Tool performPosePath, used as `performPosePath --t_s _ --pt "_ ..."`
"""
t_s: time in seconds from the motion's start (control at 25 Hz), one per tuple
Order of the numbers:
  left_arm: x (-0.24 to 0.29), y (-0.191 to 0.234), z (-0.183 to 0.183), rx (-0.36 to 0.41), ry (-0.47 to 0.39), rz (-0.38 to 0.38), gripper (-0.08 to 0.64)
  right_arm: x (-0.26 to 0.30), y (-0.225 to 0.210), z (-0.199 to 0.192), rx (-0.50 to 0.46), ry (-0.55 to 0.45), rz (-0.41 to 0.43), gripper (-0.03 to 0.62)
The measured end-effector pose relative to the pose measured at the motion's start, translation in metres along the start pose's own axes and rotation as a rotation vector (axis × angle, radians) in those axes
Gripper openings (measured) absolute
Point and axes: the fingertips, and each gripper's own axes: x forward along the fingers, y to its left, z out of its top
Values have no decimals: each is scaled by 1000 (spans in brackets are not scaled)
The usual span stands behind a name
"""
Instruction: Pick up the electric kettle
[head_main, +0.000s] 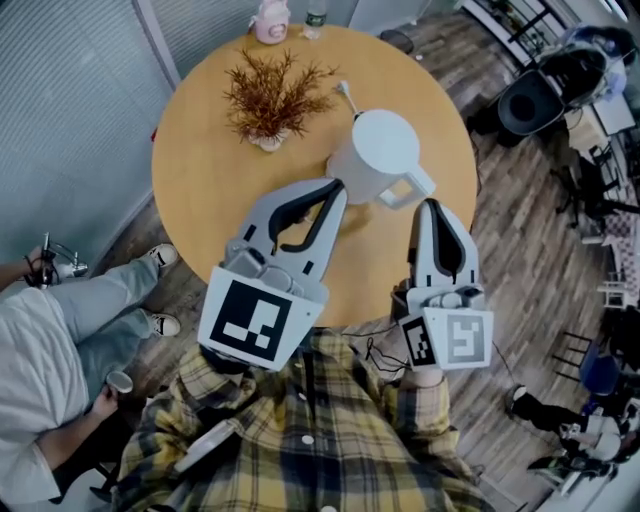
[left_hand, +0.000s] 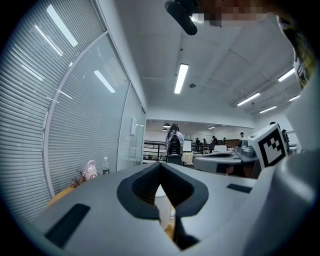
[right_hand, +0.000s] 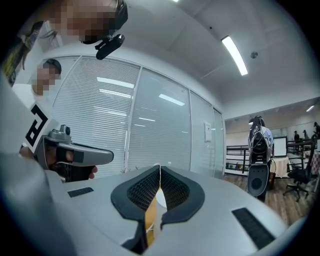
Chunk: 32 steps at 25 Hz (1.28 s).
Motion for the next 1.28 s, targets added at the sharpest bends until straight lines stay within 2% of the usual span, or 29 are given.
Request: performPosePath --t_s 0.2,0.52,1.04,1.08,1.16,1.28 --pt "-2 -6 6 -3 8 2 2 -6 -5 5 8 3 -10 32" --pt "4 5 5 1 6 -19 2 2 -12 -7 3 13 -82 34" --pt "19 28 -22 -12 33 -20 2 13 -34 -42 25 28 -187 39" --pt "21 28 -24 -14 35 -21 2 14 -36 -46 27 34 -189 45" --pt "25 27 -28 -18 40 -25 2 17 -41 -53 30 50 -193 100" --pt "33 26 -35 -13 50 -33 2 20 -53 -65 16 65 -229 128"
